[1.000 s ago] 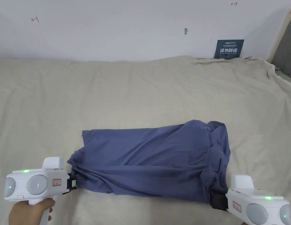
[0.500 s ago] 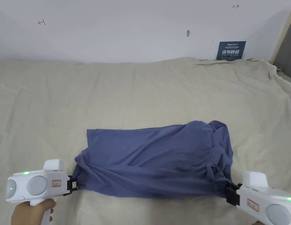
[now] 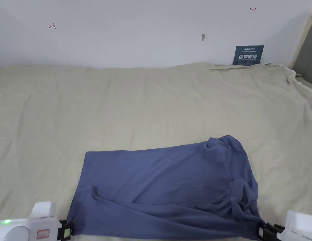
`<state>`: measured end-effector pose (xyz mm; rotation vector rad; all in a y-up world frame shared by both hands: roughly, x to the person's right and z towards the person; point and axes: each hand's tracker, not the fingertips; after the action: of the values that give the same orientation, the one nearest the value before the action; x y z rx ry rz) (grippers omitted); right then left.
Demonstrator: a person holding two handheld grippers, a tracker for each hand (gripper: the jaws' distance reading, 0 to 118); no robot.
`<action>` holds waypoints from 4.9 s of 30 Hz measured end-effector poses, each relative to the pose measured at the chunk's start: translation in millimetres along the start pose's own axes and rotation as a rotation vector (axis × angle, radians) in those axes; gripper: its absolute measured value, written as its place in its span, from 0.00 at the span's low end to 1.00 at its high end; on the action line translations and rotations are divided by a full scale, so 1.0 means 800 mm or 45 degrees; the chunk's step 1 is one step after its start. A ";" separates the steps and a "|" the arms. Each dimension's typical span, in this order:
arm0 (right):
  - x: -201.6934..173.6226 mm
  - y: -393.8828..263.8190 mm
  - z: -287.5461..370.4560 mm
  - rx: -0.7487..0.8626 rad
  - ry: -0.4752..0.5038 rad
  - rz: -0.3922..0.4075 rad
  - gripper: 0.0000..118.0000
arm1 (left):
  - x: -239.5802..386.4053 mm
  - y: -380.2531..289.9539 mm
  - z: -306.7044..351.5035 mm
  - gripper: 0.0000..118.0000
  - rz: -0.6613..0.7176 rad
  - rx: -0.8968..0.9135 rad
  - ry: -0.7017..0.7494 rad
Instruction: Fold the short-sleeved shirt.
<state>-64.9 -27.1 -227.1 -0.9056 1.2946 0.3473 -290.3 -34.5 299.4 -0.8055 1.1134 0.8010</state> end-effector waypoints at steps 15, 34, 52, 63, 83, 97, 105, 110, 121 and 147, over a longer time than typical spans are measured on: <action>-0.005 -0.042 -0.031 -0.139 -0.157 0.021 0.14 | 0.015 -0.035 -0.001 0.14 0.023 -0.056 0.081; -0.084 0.083 0.093 0.442 -0.071 0.126 0.70 | 0.085 0.054 0.116 0.95 -0.052 0.441 0.095; -0.107 0.154 0.057 0.614 -0.118 0.209 0.01 | 0.098 0.156 0.039 0.00 -0.073 0.608 0.095; -0.101 0.198 0.017 0.572 -0.130 0.223 0.01 | 0.058 0.257 -0.064 0.00 -0.107 0.333 0.112; -0.071 0.204 -0.049 0.408 -0.172 0.159 0.01 | 0.040 0.284 -0.197 0.21 -0.135 0.000 0.174; -0.009 0.283 -0.170 0.187 -0.189 0.164 0.19 | 0.065 0.263 -0.103 0.00 -0.193 0.225 0.013; -0.009 0.306 -0.244 0.003 -0.269 0.256 0.81 | 0.061 0.262 -0.088 0.00 -0.203 0.259 -0.003; -0.018 0.304 -0.268 -0.067 -0.323 0.320 0.75 | 0.052 0.259 -0.093 0.00 -0.180 0.251 0.001; 0.007 0.292 -0.214 0.069 -0.173 0.254 0.01 | 0.040 0.244 -0.088 0.00 -0.109 0.258 0.028; 0.012 0.094 0.073 0.200 0.098 0.091 0.01 | -0.009 0.090 0.016 0.00 -0.095 0.209 0.093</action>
<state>-74.5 60.8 -264.4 -0.7475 1.4074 0.2649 -348.5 9.9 298.5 -0.7387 1.1905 0.6135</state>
